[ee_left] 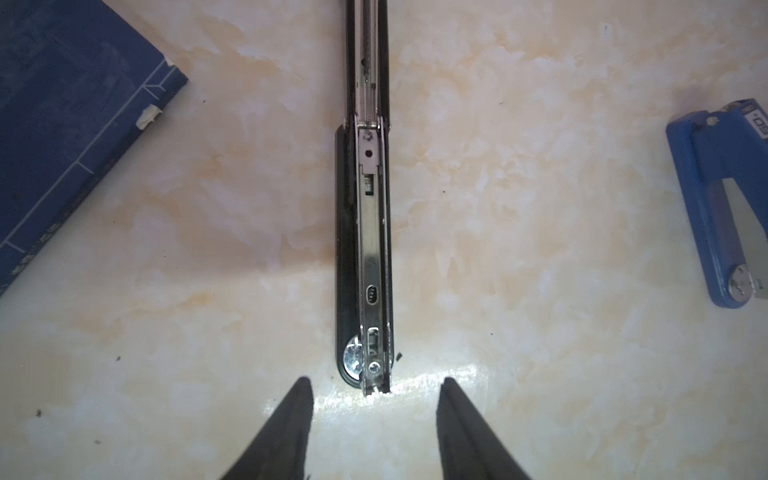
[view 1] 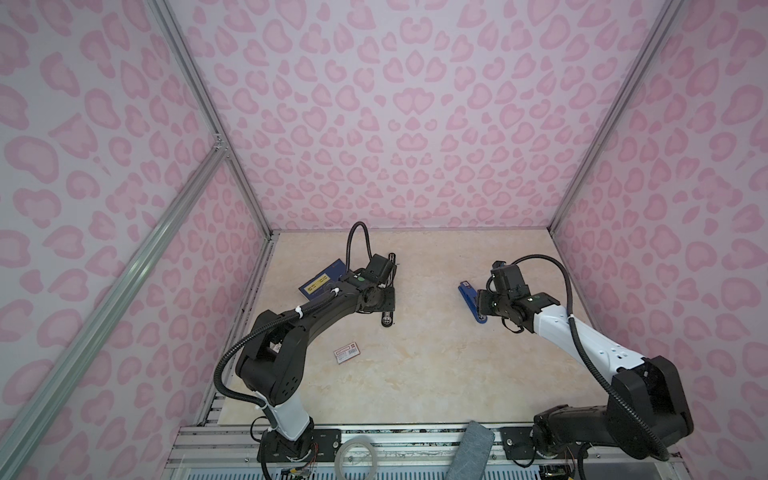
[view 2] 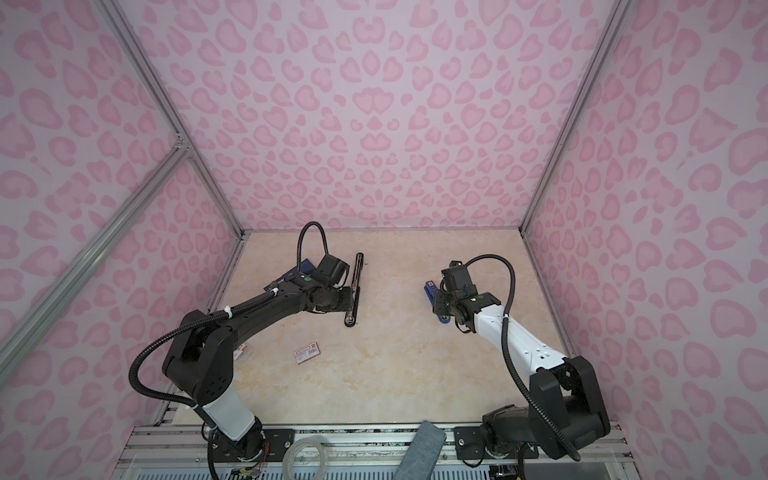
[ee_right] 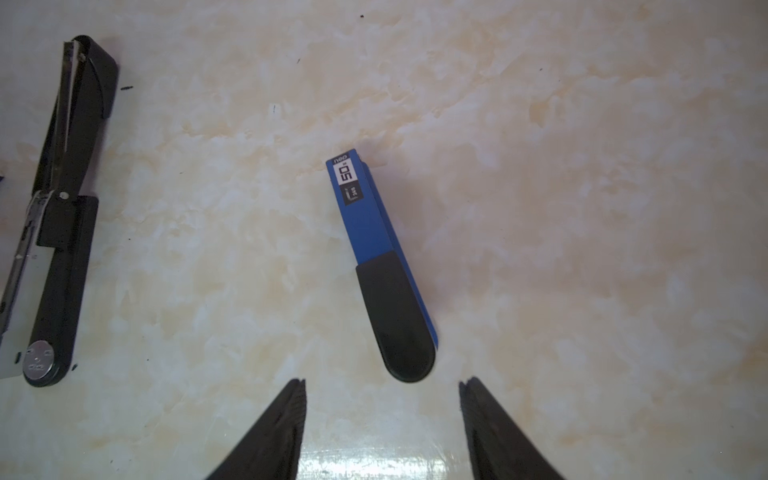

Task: Load the staples into the stapler
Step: 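Grasp the blue stapler's top with the right gripper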

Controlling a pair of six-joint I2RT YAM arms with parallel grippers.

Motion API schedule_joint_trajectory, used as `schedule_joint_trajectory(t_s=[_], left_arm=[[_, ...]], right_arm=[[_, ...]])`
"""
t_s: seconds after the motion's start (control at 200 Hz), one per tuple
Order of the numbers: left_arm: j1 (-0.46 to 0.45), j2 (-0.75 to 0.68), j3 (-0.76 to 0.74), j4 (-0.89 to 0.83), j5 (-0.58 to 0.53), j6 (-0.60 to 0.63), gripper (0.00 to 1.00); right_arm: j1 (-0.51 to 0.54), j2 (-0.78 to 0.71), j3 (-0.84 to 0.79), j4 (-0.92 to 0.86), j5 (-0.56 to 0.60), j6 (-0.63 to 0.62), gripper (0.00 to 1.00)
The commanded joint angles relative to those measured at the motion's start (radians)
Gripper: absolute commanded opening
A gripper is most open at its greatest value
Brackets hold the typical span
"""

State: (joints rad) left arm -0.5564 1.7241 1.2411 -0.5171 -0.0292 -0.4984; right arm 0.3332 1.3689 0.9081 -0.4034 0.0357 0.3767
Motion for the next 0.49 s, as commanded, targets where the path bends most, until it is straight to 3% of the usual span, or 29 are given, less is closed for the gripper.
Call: schedule_joint_trajectory(t_s=[0.0,0.31,0.49], left_arm=[[0.003,-0.047,-0.082,0.047,0.036,-0.007,0.52],[0.003,-0.079,-0.136,0.069,0.053,-0.023,0.52],[0.003,-0.083,-0.128,0.075,0.064,-0.025,0.52]], right_arm=[[-0.017,0.187,0.101,-0.010,0.007,-0.058,0.61],[-0.016,0.339,0.155,0.018,-0.022,-0.086,0.58],[0.001,0.368,0.163,0.012,-0.036,-0.096,0.44]])
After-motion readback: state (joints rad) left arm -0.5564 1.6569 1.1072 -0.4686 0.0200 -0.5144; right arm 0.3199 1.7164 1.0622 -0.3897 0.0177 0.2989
